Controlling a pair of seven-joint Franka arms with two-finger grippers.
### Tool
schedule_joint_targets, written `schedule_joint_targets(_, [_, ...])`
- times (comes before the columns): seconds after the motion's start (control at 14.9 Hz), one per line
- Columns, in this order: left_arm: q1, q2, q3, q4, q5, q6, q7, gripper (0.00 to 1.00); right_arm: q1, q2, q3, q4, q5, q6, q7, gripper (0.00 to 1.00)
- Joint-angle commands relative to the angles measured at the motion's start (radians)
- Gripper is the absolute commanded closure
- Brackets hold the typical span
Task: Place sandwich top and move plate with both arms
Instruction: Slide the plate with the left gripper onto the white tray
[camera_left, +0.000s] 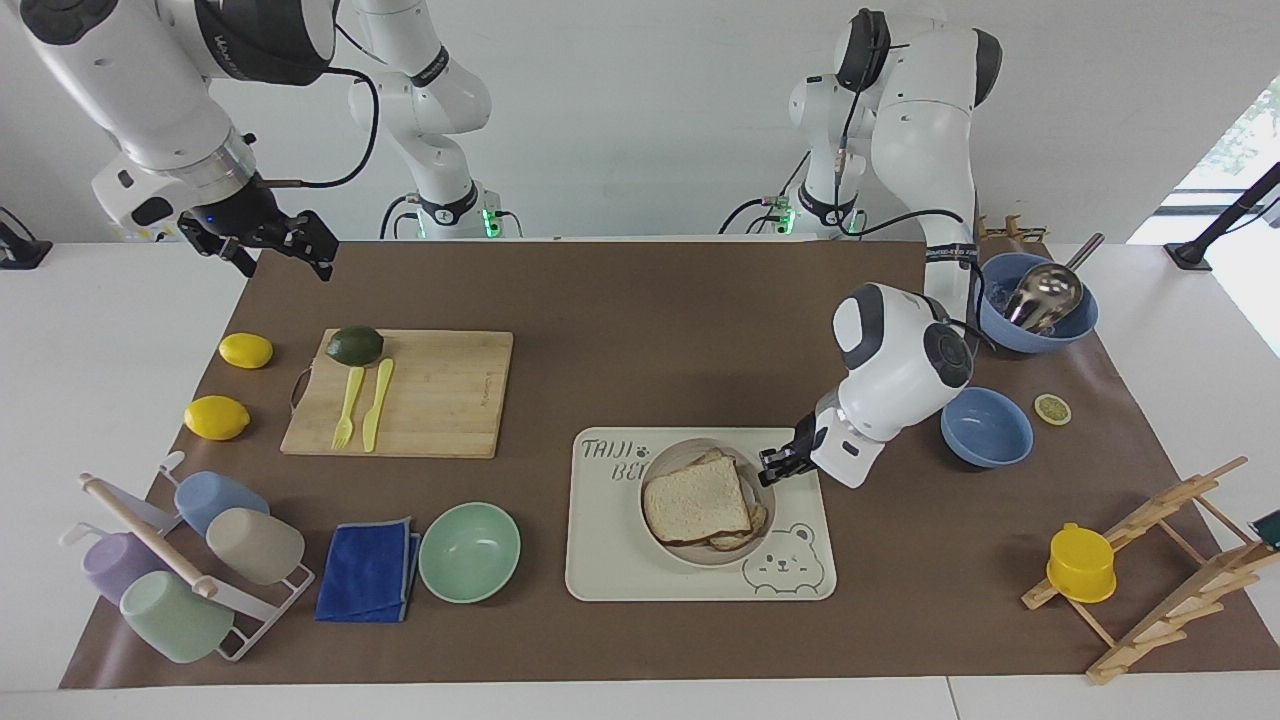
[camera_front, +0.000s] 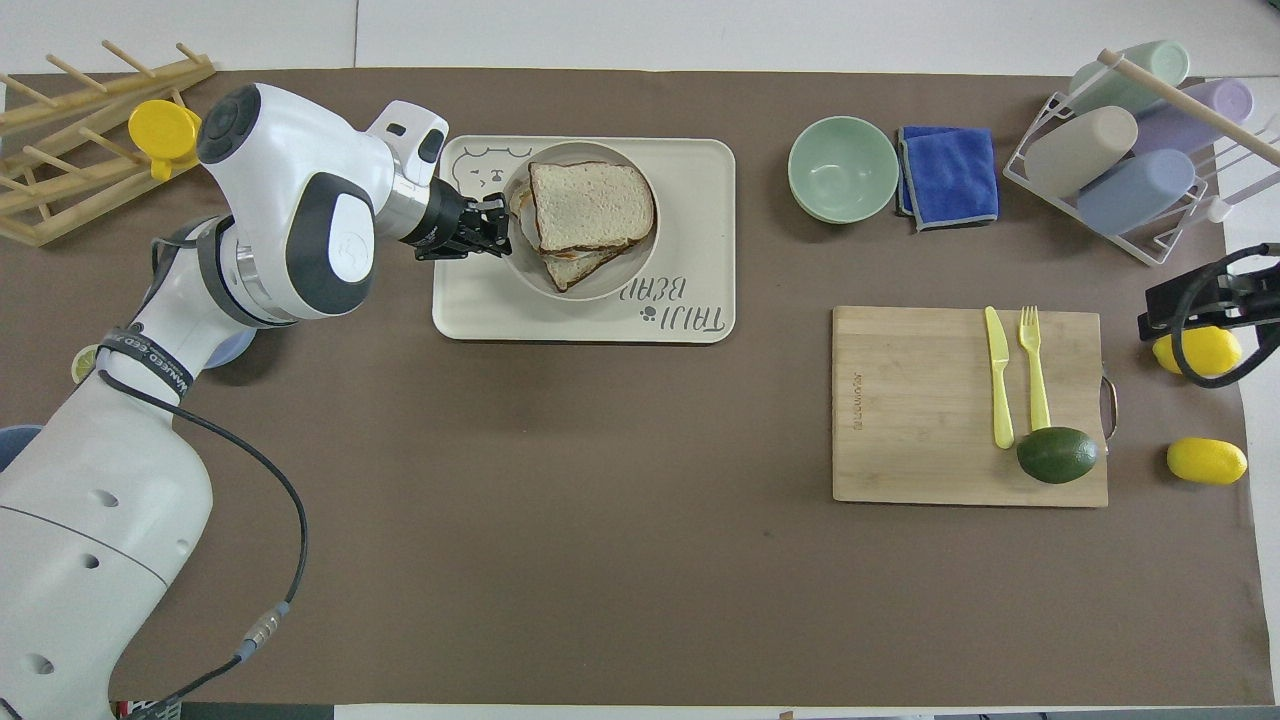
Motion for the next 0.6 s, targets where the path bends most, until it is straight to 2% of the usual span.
schedule_joint_targets(0.0, [-0.007, -0.013, -0.001, -0.023, 0.016, 0.032, -0.012, 1.0, -0.006, -0.004, 0.0, 0.007, 0.017, -0.014, -0.031, 0.0])
schedule_joint_targets(0.13, [-0.003, -0.013, -0.001, -0.021, 0.018, 0.026, -0.007, 1.0, -0.006, -0.004, 0.0, 0.007, 0.017, -0.012, -0.031, 0.0])
schedule_joint_targets(0.2, [0.0, -0.013, -0.001, -0.016, 0.018, 0.02, -0.007, 0.19, -0.006, -0.004, 0.0, 0.007, 0.017, -0.012, -0.031, 0.0])
schedule_joint_targets(0.27, [0.005, -0.013, 0.001, -0.01, 0.02, 0.005, -0.007, 0.0, -0.006, -0.004, 0.002, 0.007, 0.017, -0.012, -0.031, 0.0])
schedule_joint_targets(0.54, [0.037, -0.02, 0.002, 0.065, 0.059, -0.115, -0.007, 0.0, -0.006, -0.004, 0.002, 0.007, 0.017, -0.012, -0.031, 0.0])
